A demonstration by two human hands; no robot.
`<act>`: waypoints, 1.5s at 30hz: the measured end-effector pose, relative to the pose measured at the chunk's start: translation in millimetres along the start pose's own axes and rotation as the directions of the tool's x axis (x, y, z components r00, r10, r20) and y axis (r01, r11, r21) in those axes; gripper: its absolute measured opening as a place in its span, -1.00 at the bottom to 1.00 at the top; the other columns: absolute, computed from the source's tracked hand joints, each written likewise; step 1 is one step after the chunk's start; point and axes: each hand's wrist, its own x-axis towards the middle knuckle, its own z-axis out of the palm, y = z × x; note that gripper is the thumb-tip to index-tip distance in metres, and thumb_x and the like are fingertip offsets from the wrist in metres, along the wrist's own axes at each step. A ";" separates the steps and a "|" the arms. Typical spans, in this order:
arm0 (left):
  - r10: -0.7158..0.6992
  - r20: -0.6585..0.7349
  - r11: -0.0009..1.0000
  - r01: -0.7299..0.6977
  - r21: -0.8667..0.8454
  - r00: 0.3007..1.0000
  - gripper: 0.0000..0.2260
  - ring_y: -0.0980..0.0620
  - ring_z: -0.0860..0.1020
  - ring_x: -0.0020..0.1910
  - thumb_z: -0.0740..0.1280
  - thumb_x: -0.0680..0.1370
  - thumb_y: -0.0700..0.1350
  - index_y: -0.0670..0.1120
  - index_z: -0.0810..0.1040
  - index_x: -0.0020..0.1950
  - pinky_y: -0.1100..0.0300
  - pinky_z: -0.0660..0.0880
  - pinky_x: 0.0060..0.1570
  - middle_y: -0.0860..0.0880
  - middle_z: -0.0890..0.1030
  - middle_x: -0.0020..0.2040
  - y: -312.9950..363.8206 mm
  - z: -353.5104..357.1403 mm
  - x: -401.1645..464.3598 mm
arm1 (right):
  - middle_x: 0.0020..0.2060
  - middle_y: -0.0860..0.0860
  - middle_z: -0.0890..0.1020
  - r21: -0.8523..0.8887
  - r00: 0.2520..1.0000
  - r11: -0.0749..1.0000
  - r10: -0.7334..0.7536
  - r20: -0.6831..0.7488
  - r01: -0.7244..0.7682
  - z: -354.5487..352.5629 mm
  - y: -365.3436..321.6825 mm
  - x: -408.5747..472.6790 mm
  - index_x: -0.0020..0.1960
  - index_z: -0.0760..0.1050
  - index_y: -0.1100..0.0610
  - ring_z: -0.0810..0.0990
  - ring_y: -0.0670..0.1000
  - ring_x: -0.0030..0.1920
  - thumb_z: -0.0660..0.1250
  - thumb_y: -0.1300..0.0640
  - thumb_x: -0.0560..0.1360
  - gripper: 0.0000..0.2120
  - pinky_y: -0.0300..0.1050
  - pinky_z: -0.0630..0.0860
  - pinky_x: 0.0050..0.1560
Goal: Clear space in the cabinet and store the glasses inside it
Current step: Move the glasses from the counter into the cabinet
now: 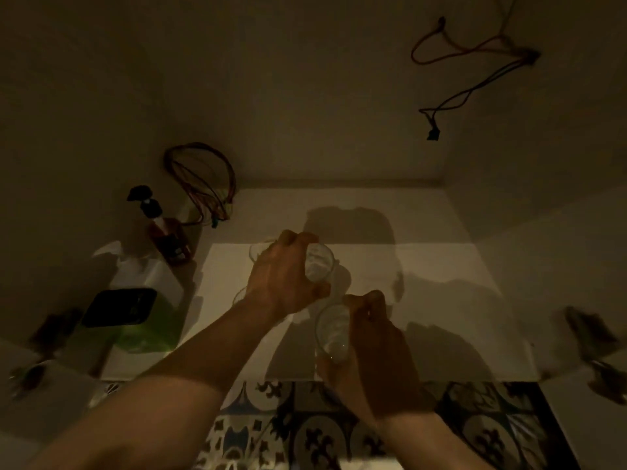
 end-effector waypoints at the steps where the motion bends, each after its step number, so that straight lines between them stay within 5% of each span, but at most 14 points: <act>1: 0.013 -0.007 1.000 -0.013 0.004 1.000 -0.23 -0.10 0.55 0.13 0.54 0.26 0.14 0.08 0.37 0.42 0.10 0.49 0.02 -0.01 0.46 0.27 -2.0 4.9 9.2 | 0.32 0.00 0.23 0.006 1.000 1.000 -0.001 -0.004 0.001 3.5 1.5 5.8 0.44 0.25 0.06 0.54 0.05 0.15 0.52 -0.10 0.36 -0.23 -0.14 0.54 0.13; 13: 0.018 -0.002 0.997 -0.017 0.076 1.000 -0.22 -0.11 0.53 0.20 0.55 0.29 0.18 0.08 0.37 0.45 0.03 0.51 0.13 -0.04 0.45 0.32 -19.5 33.2 84.1 | 0.13 -0.11 0.27 0.018 0.983 1.000 -0.009 -0.185 0.012 26.9 17.0 53.9 0.35 0.28 -0.03 0.53 0.00 0.06 0.59 -0.19 0.24 -0.19 -0.08 0.62 0.00; 25: 0.000 0.022 0.994 -0.003 0.108 1.000 -0.25 -0.09 0.55 0.15 0.50 0.30 0.24 0.08 0.40 0.44 0.12 0.45 0.00 -0.05 0.49 0.27 -43.6 41.3 113.5 | 0.19 -0.09 0.27 -0.004 0.984 0.999 -0.038 -0.175 0.038 35.1 17.1 67.4 0.38 0.24 0.01 0.52 0.00 0.10 0.56 -0.22 0.28 -0.17 -0.15 0.58 0.05; 39: 0.058 0.095 0.992 -0.068 0.110 0.994 -0.21 -0.10 0.51 0.23 0.53 0.29 0.22 0.06 0.37 0.46 0.02 0.48 0.19 -0.05 0.47 0.31 -41.9 37.4 110.6 | 0.16 -0.09 0.27 0.025 0.984 0.998 -0.051 -0.172 0.056 40.2 6.1 73.3 0.34 0.29 -0.02 0.51 0.01 0.07 0.58 -0.17 0.26 -0.22 -0.06 0.60 0.04; 45: 0.084 0.111 0.994 -0.091 0.067 0.990 -0.03 -0.13 0.49 0.28 0.53 0.26 0.32 0.10 0.16 0.56 0.03 0.46 0.14 -0.09 0.36 0.40 -46.9 36.7 104.2 | 0.20 -0.09 0.29 0.039 0.985 0.997 -0.061 -0.162 0.068 46.4 2.4 74.6 0.39 0.27 -0.01 0.51 0.00 0.12 0.58 -0.17 0.27 -0.18 -0.09 0.59 0.09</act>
